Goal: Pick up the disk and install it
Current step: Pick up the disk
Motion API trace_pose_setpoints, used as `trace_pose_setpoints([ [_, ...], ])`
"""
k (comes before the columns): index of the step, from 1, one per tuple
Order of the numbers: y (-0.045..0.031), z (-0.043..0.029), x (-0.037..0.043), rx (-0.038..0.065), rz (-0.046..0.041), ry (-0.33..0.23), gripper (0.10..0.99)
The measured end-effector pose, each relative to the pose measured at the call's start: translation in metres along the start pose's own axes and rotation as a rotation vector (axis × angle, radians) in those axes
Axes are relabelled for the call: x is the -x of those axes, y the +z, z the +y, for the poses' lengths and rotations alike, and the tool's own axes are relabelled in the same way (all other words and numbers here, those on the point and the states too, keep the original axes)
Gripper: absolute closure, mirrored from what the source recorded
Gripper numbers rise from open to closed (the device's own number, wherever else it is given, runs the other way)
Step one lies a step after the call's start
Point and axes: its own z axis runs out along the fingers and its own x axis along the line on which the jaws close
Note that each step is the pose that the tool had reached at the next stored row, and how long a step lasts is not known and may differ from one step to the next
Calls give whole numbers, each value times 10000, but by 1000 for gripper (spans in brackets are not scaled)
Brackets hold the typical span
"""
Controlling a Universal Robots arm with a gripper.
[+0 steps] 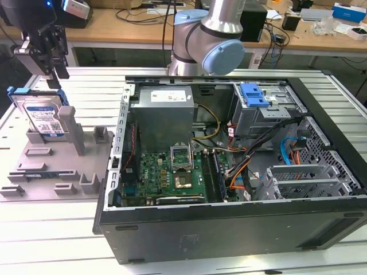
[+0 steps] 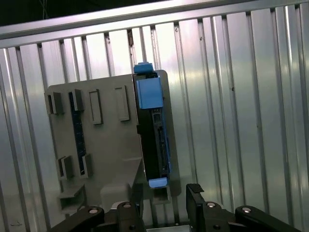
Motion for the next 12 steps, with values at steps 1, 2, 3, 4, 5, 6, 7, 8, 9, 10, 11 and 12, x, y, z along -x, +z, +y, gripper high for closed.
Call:
trace_pose_setpoints([
  [1,0,1,0,0,0,1,604],
  [2,0,4,0,0,2,1,604],
  [3,0,5,0,-1,1,0,604],
  [4,-1,11,0,-3,-1,-74,604],
  [5,0,11,2,-9,-7,-176,604],
  [6,0,12,5,-18,-15,-312,604],
  [7,0,12,7,-27,-23,-463,604],
  [8,0,12,8,-35,-30,-614,604],
  [9,0,12,10,-43,-38,-776,604],
  [10,-1,18,11,-45,-42,-855,604],
  [11,-3,76,3,-41,-41,-878,604],
  [12,-3,133,-4,-34,-44,-879,604],
])
